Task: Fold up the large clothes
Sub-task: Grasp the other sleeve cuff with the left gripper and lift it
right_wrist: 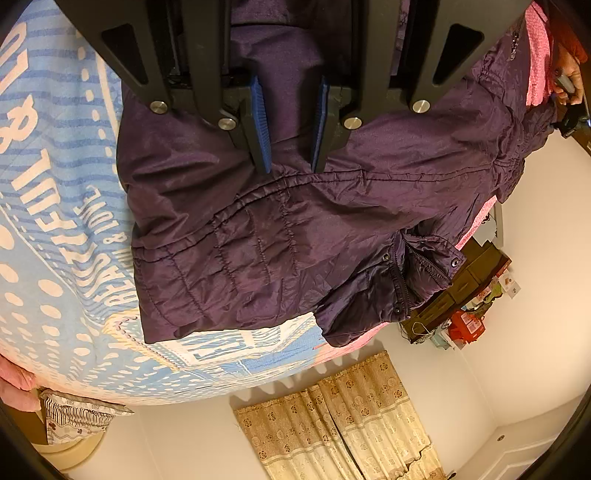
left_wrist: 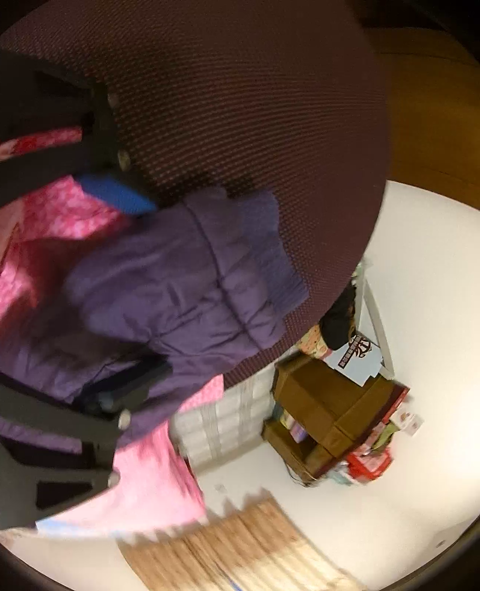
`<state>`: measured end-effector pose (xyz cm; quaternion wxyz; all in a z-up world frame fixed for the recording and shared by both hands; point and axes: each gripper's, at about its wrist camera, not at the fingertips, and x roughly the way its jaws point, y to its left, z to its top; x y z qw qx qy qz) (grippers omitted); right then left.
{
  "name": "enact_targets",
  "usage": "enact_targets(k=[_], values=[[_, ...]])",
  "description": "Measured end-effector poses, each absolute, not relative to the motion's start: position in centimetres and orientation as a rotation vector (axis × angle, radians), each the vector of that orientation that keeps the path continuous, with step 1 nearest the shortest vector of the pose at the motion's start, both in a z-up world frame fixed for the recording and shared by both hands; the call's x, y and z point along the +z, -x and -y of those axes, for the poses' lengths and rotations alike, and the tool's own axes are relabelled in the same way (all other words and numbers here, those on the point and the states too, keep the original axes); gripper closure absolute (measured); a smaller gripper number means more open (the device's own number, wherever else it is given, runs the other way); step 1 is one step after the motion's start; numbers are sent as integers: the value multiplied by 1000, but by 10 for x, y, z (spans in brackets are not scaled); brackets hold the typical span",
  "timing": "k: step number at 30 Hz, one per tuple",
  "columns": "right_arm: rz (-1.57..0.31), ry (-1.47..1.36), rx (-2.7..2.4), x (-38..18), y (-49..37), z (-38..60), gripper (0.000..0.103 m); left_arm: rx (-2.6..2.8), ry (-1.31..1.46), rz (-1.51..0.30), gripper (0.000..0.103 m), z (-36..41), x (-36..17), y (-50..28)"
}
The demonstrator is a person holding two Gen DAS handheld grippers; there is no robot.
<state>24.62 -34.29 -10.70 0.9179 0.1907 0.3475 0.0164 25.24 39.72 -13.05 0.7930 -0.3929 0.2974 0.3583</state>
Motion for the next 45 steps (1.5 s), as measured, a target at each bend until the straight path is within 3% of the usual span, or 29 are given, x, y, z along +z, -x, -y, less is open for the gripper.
enact_targets(k=[1, 2, 3, 5, 10, 13, 17, 21, 23, 25, 27, 28, 29, 30, 35, 39, 45], values=[[-714, -393, 34, -107, -246, 343, 80, 775, 821, -636, 45, -396, -130, -254], [-714, -393, 34, -107, -246, 343, 80, 762, 805, -631, 63, -396, -131, -255], [-714, -394, 35, -107, -247, 343, 80, 706, 817, -624, 74, -396, -132, -258], [-714, -394, 35, -107, -244, 344, 80, 693, 817, -625, 87, -401, -129, -259], [-713, -396, 36, -107, -245, 344, 79, 633, 634, -536, 95, -366, -69, -268], [-711, -398, 36, -106, -245, 344, 79, 495, 484, -431, 99, -305, -10, -276], [-710, -401, 37, -107, -245, 344, 79, 221, 237, -295, 99, -176, 52, -276], [-705, -412, 42, -106, -243, 344, 79, -95, 82, -336, 98, -43, 50, -273], [-701, -424, 48, -106, -242, 344, 79, -129, 73, -381, 90, -14, 36, -274], [-697, -436, 55, -107, -241, 346, 79, -117, 124, -438, 89, -13, 21, -282], [-693, -448, 62, -108, -241, 346, 79, -28, 187, -502, 68, -41, 7, -301], [-691, -452, 65, -108, -241, 347, 79, 33, 212, -529, 33, -47, 2, -282], [-689, -457, 68, -108, -241, 347, 79, 111, 244, -556, 4, -71, -2, -285], [-688, -460, 70, -109, -242, 346, 79, 200, 287, -563, 0, -103, -7, -285], [-685, -469, 77, -110, -244, 345, 79, 596, 486, -554, 1, -236, -31, -242], [-686, -468, 76, -110, -244, 346, 79, 789, 804, -587, 3, -333, -77, -218], [-690, -461, 71, -111, -245, 345, 79, 845, 1065, -603, 5, -388, -132, -220]])
